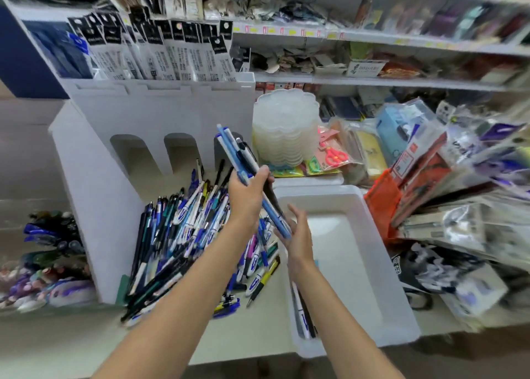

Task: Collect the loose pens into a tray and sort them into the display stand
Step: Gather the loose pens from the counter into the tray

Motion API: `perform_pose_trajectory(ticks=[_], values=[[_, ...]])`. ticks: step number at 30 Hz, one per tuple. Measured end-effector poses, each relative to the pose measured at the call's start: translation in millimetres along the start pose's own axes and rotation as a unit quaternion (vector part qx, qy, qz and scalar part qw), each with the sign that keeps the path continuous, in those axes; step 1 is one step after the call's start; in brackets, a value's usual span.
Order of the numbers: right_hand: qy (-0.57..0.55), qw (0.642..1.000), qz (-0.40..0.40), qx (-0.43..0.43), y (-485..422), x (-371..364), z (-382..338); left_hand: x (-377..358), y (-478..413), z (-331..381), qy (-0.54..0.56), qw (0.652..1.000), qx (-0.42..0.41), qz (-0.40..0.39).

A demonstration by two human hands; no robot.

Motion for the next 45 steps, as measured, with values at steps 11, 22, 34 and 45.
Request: perform_pose_trajectory(ticks=[11, 22, 34, 45], values=[[0.043, 0.993, -0.088, 0.059, -43, 76, -70, -37, 96, -108, -0.155, 0.985, 0.064, -0.048], [0.343, 0.904, -0.242, 0.078, -39, 96, -46, -50, 158, -204, -0.248, 0.925, 0.202, -0.207], [0.295, 0.939, -0.147, 0.102, -71, 137, -27, -15, 143, -147, -0.455, 0.886, -0.067, -0.064], [0.428, 0.868, -0.184, 0.171, -41, 121, 42, 56, 124, -142, -0.348, 0.924, -0.095, 0.129]])
Point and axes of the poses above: each hand's wrist, its own y-axis away from the middle knuckle, its own x-axis out of the back of the hand, z = x × y, the point moved 9 cm from there along -y, towards the middle knuckle, and after that the axes turned 8 degrees about z, right-handed, at the moved point
